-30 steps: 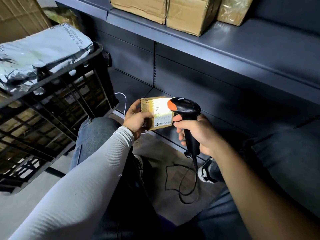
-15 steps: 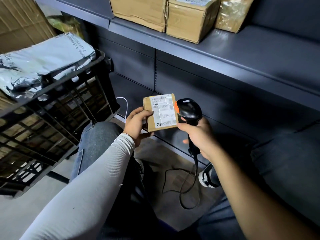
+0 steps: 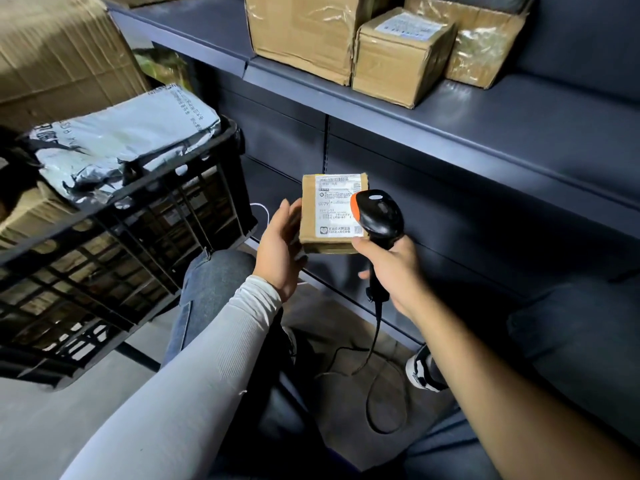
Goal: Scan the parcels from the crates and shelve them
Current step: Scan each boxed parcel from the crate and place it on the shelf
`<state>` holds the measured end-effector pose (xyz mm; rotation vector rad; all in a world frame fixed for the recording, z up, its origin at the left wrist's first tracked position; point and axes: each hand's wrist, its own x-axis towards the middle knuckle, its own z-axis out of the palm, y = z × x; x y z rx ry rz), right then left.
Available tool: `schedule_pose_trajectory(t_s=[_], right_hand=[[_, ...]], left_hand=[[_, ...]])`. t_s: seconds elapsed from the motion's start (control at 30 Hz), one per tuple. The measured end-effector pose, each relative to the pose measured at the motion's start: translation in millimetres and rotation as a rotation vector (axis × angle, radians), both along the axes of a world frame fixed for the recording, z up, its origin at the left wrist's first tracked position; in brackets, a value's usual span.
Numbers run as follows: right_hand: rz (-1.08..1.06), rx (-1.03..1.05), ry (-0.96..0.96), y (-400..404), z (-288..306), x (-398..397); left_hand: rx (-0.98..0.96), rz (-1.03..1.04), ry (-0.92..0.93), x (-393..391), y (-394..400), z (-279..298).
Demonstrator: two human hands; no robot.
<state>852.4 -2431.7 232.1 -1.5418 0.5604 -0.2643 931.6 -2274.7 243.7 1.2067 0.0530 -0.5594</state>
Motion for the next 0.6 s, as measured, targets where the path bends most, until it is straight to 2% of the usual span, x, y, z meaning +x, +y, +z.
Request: schedule_pose_trajectory(t_s=[0.2, 0.37, 0.6], right_hand=[[0.065, -0.038, -0.064, 9.6, 37.9, -1.2], [0.089, -0.052, -0.120, 8.2, 77.0, -3.9], [-0.080, -0.075, -0.178, -13.5, 138.7, -19.1]], left_hand=[[-0.099, 0.052, -0.211, -12.0, 9.3, 25.7], [-0.119, 0.014, -0.273, -9.8, 15.8, 56.1], [-0.173, -0.164, -0.421, -12.5, -14.0, 115.0]])
